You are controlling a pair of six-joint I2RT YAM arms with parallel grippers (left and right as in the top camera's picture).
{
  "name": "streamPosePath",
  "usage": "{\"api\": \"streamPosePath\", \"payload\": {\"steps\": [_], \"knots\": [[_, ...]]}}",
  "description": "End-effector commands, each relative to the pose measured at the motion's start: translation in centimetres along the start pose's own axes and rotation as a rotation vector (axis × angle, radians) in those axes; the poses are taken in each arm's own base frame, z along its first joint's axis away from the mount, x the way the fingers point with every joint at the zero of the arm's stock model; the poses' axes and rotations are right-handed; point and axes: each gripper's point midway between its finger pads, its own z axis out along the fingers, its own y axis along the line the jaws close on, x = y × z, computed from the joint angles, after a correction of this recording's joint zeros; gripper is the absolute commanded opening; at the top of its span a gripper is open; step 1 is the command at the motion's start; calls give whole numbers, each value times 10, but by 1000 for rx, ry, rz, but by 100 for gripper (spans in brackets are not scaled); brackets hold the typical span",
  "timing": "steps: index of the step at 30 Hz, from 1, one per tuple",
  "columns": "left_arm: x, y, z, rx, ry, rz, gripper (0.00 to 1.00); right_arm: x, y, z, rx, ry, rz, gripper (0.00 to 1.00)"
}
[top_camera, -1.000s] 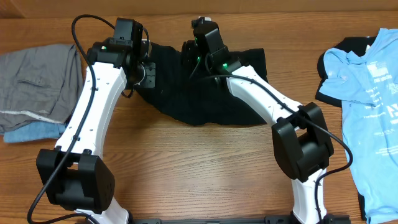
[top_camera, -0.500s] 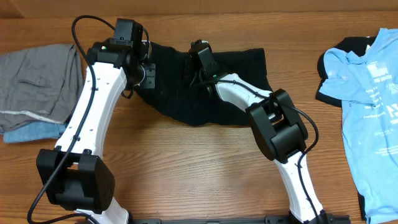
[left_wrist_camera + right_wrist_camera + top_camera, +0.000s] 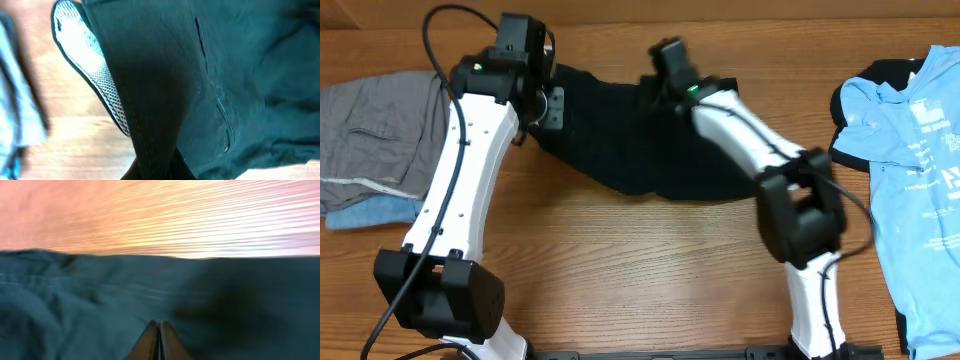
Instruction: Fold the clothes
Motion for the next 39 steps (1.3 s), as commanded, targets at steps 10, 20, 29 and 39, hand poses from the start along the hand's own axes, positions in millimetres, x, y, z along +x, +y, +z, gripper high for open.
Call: {"api": "streamPosePath", "payload": {"steps": [10, 20, 29, 39], "knots": [[-23, -54, -32, 4, -151, 319, 4, 23, -134, -28, 218, 186, 72, 4], [-8, -148, -34, 8, -205, 562, 4, 44, -169, -28, 271, 243, 136, 4], [2, -181, 3, 32, -160, 617, 4, 49, -202, -38, 312, 283, 156, 4], [8, -227, -7, 108, -228, 682, 4, 57, -234, -53, 362, 326, 263, 4]]}}
